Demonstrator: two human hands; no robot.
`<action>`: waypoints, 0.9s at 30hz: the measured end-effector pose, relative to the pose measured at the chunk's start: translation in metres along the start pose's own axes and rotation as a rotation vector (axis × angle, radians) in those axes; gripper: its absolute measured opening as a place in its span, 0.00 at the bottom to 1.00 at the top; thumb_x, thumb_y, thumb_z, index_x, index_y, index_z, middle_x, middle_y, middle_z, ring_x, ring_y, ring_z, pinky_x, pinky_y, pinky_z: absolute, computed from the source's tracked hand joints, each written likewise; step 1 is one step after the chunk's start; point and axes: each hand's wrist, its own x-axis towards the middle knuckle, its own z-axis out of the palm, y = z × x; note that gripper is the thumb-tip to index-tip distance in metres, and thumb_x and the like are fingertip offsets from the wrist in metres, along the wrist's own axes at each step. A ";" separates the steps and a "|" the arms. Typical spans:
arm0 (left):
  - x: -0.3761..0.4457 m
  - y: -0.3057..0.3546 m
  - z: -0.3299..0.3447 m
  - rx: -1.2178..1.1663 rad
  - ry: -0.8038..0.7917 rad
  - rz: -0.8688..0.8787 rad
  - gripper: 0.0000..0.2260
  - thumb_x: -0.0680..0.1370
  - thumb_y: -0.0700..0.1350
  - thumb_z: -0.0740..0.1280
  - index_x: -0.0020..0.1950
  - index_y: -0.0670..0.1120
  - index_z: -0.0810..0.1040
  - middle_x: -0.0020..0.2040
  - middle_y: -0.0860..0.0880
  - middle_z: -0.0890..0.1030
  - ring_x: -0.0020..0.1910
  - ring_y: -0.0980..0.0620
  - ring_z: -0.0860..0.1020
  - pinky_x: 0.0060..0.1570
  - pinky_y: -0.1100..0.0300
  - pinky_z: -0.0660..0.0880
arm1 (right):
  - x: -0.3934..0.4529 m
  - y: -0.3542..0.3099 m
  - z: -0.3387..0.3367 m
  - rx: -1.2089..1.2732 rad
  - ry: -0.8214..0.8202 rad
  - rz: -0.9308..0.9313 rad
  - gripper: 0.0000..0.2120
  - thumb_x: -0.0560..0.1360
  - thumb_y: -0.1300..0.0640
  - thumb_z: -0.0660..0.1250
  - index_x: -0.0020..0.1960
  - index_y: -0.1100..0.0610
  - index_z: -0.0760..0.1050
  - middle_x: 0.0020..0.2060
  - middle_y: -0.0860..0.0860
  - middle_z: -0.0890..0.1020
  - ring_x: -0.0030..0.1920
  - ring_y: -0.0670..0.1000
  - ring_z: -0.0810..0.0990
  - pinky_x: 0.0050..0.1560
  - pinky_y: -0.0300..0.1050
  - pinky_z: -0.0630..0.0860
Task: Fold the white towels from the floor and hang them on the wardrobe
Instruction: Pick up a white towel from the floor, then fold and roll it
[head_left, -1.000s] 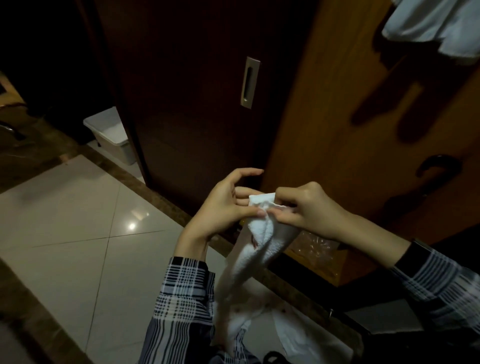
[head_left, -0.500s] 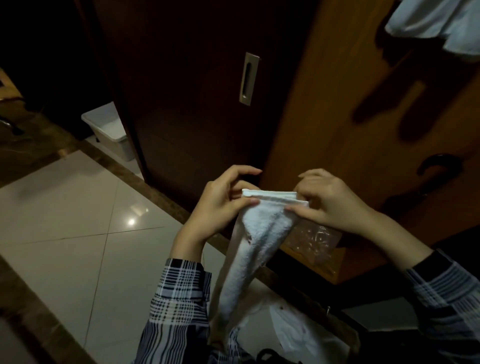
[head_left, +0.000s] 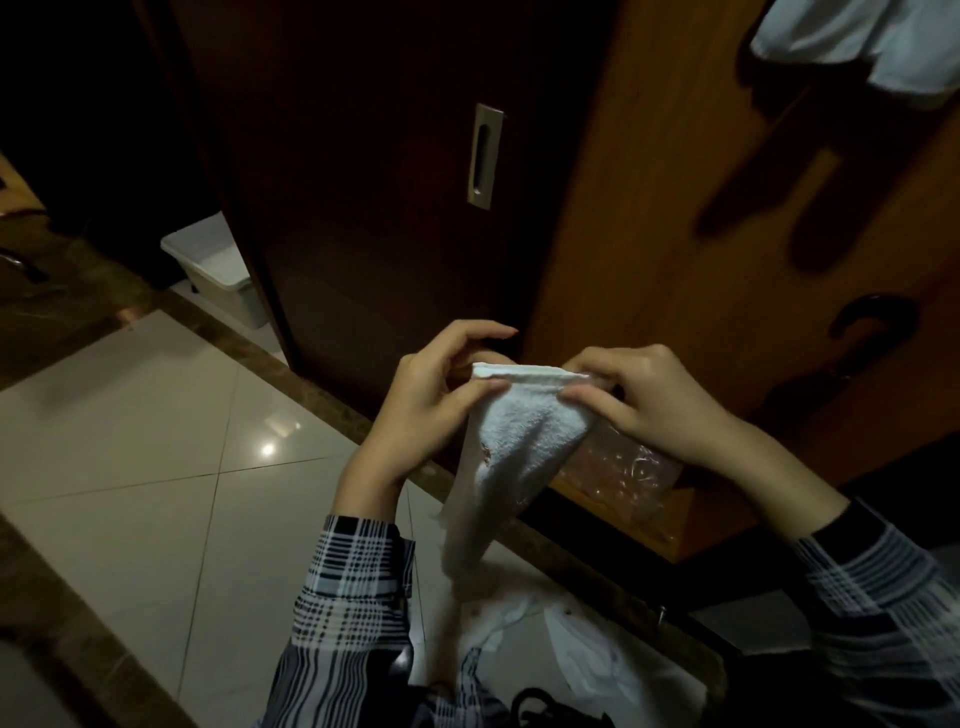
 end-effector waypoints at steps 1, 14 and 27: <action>0.000 0.001 -0.001 -0.019 0.014 0.007 0.19 0.75 0.35 0.69 0.61 0.53 0.73 0.48 0.56 0.82 0.53 0.55 0.81 0.54 0.60 0.77 | 0.001 -0.003 -0.002 0.054 0.017 0.015 0.13 0.76 0.47 0.64 0.51 0.55 0.80 0.40 0.47 0.83 0.38 0.43 0.79 0.37 0.30 0.72; -0.002 0.003 0.006 -0.249 -0.136 -0.162 0.19 0.64 0.38 0.78 0.49 0.57 0.83 0.48 0.57 0.84 0.50 0.58 0.82 0.47 0.67 0.76 | 0.025 -0.028 -0.028 0.718 -0.038 0.168 0.04 0.72 0.61 0.68 0.44 0.54 0.79 0.38 0.41 0.82 0.39 0.39 0.80 0.38 0.30 0.73; -0.004 0.014 0.024 -0.270 0.019 -0.198 0.07 0.66 0.43 0.72 0.43 0.46 0.82 0.37 0.55 0.85 0.39 0.57 0.83 0.39 0.66 0.78 | 0.009 -0.022 -0.014 0.963 0.147 0.346 0.03 0.67 0.61 0.67 0.37 0.60 0.73 0.27 0.43 0.79 0.30 0.38 0.76 0.31 0.29 0.70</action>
